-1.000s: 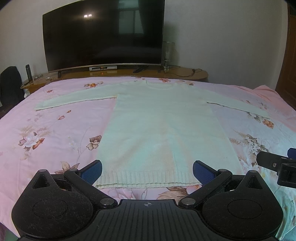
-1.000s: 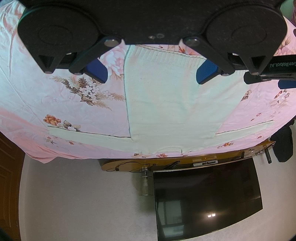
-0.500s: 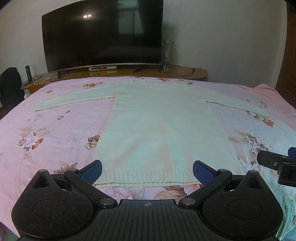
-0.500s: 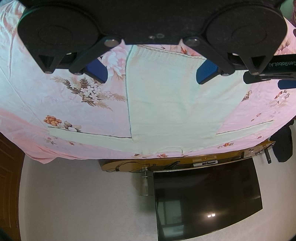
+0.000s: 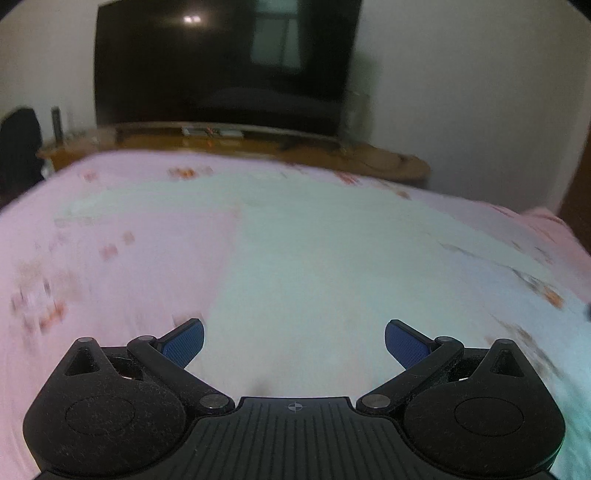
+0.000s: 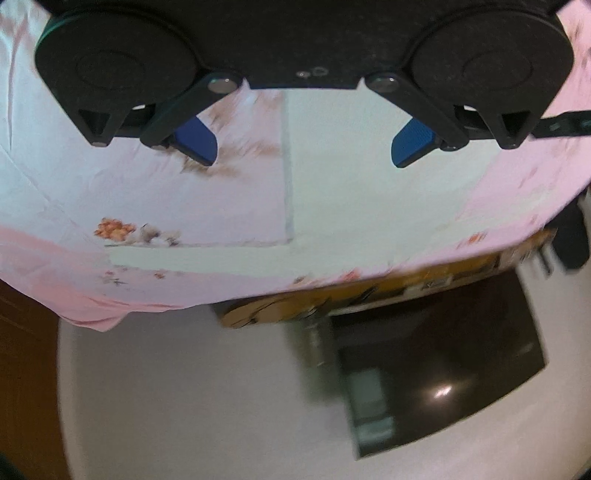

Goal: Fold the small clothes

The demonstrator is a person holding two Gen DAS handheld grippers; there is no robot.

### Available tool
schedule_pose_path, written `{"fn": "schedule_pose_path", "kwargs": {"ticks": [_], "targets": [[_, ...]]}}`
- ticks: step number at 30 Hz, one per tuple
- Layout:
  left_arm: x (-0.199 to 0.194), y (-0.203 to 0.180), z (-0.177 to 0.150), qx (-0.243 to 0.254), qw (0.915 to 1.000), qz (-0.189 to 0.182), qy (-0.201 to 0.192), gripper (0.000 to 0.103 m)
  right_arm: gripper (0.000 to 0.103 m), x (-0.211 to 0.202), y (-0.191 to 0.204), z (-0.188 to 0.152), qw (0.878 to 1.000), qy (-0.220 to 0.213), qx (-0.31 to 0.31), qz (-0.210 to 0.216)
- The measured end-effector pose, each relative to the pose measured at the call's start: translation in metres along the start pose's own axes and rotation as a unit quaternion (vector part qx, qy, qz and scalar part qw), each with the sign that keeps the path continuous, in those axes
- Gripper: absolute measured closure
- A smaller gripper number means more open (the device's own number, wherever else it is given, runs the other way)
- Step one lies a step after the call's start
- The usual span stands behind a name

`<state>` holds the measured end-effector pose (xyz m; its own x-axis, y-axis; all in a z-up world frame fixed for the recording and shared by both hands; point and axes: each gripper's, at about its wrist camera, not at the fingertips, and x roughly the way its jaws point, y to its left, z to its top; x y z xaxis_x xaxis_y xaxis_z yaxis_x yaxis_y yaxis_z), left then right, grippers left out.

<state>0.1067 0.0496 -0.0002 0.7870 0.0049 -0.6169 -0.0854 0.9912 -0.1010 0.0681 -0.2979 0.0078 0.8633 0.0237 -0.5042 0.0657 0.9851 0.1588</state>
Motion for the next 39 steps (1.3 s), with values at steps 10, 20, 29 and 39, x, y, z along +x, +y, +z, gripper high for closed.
{"fn": "schedule_pose_path", "kwargs": {"ticks": [10, 20, 29, 39], "targets": [[0.147, 0.064, 0.08, -0.022, 0.9943, 0.104, 0.003, 0.0, 0.009, 0.134, -0.111, 0.077, 0.992, -0.051, 0.088, -0.078], [0.223, 0.112, 0.092, -0.038, 0.9885, 0.143, 0.031, 0.0, 0.059, 0.257, -0.245, 0.042, 0.919, -0.027, 0.378, -0.104], [0.256, 0.113, 0.099, -0.057, 0.9895, 0.127, 0.036, 0.0, 0.079, 0.278, -0.263, 0.032, 0.897, -0.058, 0.43, -0.09], [0.263, 0.122, 0.09, -0.047, 0.9907, 0.111, 0.062, 0.0, 0.098, 0.279, -0.233, 0.069, 0.935, -0.048, 0.327, -0.132]]}}
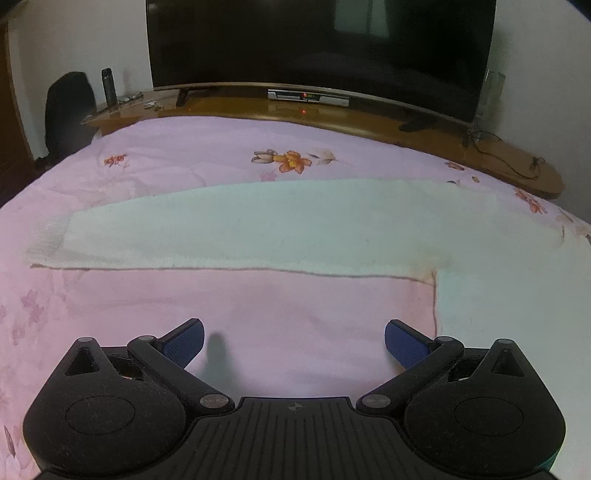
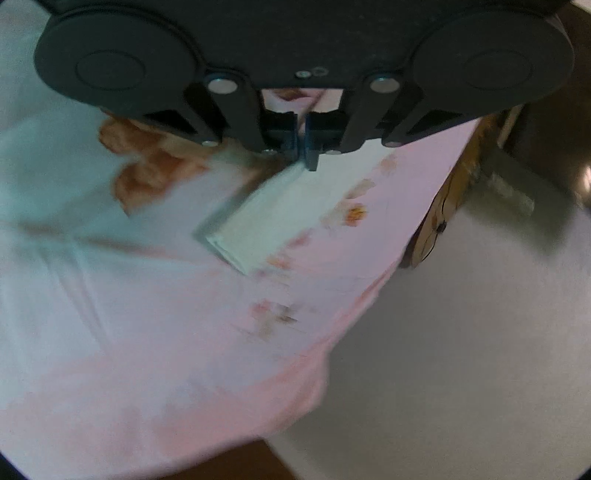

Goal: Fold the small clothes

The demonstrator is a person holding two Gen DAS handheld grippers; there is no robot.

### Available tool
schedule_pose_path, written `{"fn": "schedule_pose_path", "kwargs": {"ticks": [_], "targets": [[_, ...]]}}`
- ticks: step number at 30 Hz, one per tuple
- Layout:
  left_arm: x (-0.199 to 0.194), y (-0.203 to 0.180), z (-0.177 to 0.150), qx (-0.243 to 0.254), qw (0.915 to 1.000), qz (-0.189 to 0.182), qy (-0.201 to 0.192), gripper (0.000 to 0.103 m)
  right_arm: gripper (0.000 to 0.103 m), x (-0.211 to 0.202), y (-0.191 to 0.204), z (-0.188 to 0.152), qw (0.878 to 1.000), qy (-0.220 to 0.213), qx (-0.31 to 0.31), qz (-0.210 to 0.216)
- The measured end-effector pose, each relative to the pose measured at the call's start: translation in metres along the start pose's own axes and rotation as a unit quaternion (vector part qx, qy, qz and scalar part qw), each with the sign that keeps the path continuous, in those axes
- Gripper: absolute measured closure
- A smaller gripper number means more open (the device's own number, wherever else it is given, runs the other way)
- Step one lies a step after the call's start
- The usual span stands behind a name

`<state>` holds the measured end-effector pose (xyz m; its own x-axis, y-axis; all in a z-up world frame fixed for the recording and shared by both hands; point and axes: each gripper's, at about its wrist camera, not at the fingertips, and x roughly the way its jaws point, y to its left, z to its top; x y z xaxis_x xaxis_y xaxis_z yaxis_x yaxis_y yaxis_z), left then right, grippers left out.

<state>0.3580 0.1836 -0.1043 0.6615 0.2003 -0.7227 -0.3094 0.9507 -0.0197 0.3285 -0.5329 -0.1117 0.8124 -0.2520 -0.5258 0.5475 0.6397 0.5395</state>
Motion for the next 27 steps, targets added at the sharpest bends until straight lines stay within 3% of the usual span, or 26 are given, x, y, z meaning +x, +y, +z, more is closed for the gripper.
{"fn": "schedule_pose_path", "kwargs": {"ticks": [5, 10, 15, 19, 24, 27], "targets": [[-0.008, 0.011, -0.007, -0.004, 1.0, -0.008, -0.003, 0.0, 0.099, -0.007, 0.086, -0.016, 0.99, -0.006, -0.131, 0.046], [-0.014, 0.017, -0.017, 0.001, 1.0, 0.002, -0.004, 0.0, 0.099, -0.006, 0.187, -0.074, 0.959, 0.028, -0.25, 0.13], [-0.022, 0.032, -0.023, -0.007, 0.9999, 0.012, -0.008, 0.0, 0.099, 0.005, 0.256, -0.139, 0.93, 0.067, -0.317, 0.173], [-0.025, 0.047, -0.028, -0.02, 0.9997, 0.012, -0.008, 0.0, 0.099, 0.003, 0.287, -0.185, 0.905, 0.096, -0.363, 0.198], [-0.028, 0.056, -0.03, -0.036, 0.9993, 0.0, -0.014, 0.0, 0.097, -0.001, 0.307, -0.23, 0.882, 0.112, -0.407, 0.209], [-0.029, 0.05, -0.027, -0.029, 0.9994, -0.003, -0.018, 0.0, 0.078, -0.002, 0.318, -0.256, 0.86, 0.126, -0.443, 0.221]]}}
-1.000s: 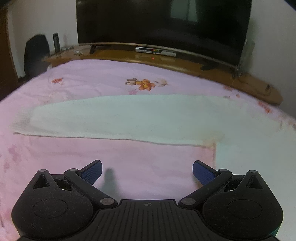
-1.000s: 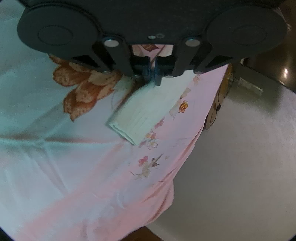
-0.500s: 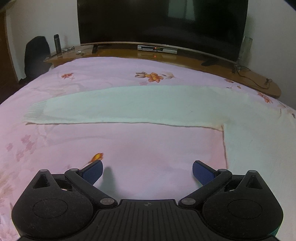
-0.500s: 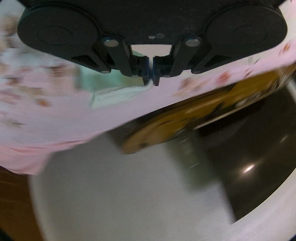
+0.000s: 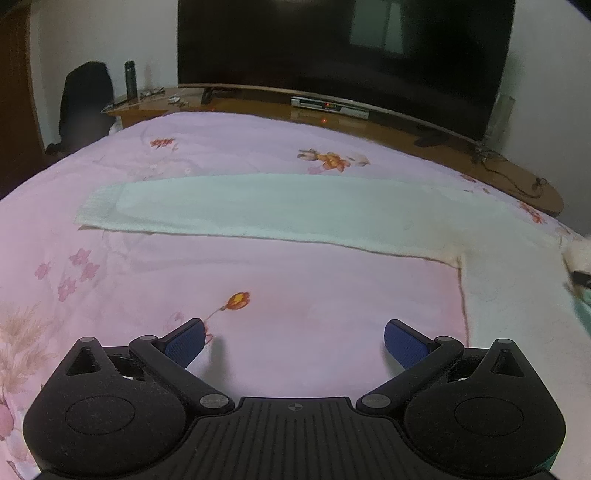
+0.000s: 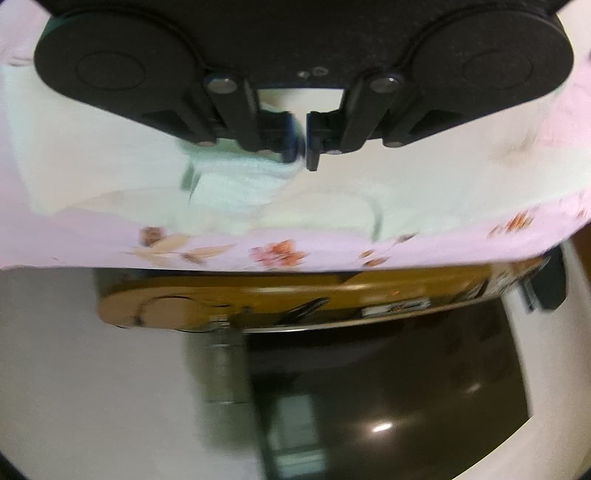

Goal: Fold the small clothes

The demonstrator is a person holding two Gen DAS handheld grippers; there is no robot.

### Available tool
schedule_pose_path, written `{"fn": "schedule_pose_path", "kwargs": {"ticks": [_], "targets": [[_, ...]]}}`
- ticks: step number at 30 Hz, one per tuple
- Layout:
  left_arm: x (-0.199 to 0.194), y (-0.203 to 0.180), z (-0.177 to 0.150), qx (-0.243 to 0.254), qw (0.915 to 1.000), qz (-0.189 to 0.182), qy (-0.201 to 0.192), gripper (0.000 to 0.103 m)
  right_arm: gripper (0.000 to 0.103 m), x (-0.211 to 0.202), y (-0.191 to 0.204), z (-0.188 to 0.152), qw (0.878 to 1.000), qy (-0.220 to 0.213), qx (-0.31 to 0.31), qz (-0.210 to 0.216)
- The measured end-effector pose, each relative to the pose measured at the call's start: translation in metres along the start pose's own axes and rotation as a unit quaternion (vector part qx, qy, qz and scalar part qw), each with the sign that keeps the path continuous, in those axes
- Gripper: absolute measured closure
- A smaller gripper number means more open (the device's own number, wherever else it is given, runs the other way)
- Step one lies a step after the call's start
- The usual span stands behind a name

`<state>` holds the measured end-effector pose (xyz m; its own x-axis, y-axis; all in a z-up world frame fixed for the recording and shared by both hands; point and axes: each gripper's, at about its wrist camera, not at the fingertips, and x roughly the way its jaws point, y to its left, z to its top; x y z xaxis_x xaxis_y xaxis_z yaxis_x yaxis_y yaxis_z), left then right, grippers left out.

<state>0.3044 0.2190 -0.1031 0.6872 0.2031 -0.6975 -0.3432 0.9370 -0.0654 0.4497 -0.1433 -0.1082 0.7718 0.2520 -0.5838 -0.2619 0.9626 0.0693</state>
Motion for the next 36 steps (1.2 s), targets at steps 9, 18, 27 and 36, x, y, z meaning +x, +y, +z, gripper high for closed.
{"fn": "schedule_pose_path", "kwargs": {"ticks": [9, 18, 27, 36], "targets": [[0.005, -0.049, 0.02, 0.009, 0.9978, -0.066, -0.007, 0.007, 0.075, -0.028, 0.029, -0.023, 0.998, -0.018, -0.042, 0.031], [0.064, -0.177, 0.043, -0.024, 0.9623, -0.264, 0.062, 0.047, 0.075, -0.079, -0.043, -0.035, 0.996, -0.043, 0.051, -0.06], [0.126, -0.228, 0.04, -0.138, 0.9232, -0.324, 0.153, 0.077, 0.073, -0.111, -0.102, -0.061, 0.985, -0.04, 0.124, -0.112], [0.141, -0.237, 0.038, -0.153, 0.9205, -0.332, 0.139, 0.099, 0.073, -0.115, -0.125, -0.075, 0.976, -0.03, 0.173, -0.128]]}}
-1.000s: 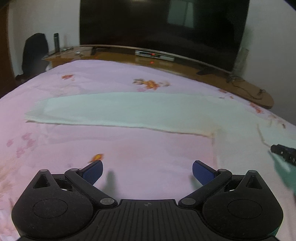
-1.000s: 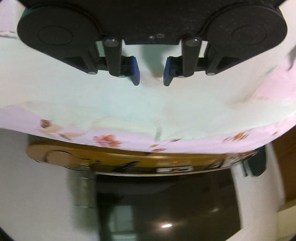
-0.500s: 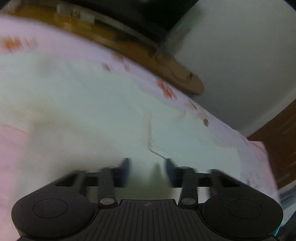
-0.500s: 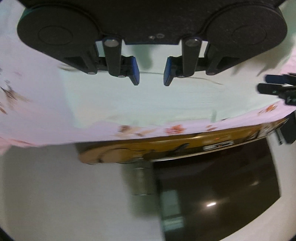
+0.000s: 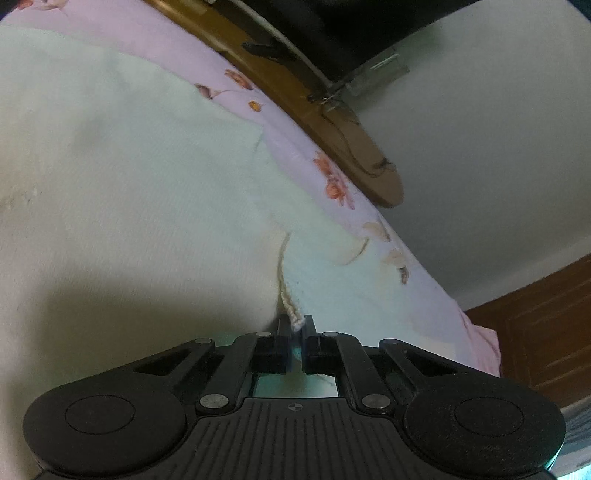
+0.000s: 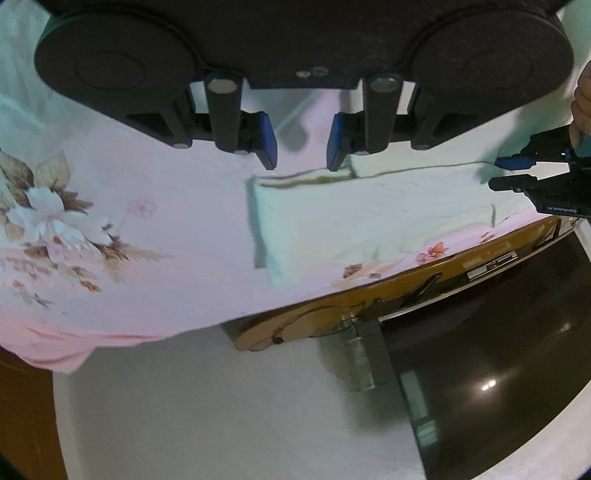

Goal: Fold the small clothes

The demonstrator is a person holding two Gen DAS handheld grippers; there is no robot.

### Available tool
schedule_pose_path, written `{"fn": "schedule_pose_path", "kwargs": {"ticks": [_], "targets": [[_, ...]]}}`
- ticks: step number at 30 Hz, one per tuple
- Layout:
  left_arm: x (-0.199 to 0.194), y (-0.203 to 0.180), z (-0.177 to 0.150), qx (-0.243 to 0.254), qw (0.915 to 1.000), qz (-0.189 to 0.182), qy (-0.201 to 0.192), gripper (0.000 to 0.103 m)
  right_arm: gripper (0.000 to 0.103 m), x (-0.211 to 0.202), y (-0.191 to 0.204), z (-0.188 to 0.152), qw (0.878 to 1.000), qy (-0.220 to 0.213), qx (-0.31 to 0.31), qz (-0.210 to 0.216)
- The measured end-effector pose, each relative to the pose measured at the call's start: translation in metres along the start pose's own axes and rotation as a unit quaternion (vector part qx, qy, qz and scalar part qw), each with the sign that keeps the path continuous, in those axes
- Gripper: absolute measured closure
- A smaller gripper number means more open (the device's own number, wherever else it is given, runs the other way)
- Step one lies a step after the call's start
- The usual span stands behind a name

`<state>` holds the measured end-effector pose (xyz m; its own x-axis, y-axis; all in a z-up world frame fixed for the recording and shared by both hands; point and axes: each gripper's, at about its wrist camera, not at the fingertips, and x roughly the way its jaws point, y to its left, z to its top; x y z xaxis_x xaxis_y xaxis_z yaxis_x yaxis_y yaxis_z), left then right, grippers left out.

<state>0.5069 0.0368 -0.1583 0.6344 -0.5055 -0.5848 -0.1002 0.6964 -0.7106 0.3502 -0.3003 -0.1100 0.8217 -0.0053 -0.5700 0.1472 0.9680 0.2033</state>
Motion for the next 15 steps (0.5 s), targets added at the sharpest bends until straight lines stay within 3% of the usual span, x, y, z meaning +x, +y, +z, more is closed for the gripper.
{"fn": "schedule_pose_path", "kwargs": {"ticks": [6, 15], "targets": [[-0.04, 0.002, 0.016, 0.044, 0.9984, 0.006, -0.037, 0.1, 0.072, 0.011, -0.002, 0.005, 1.0, 0.017, 0.019, 0.014], [-0.089, 0.051, 0.046, 0.043, 0.9961, 0.045, -0.063, 0.099, 0.071, 0.031, 0.018, 0.009, 0.999, 0.035, 0.001, 0.031]]}}
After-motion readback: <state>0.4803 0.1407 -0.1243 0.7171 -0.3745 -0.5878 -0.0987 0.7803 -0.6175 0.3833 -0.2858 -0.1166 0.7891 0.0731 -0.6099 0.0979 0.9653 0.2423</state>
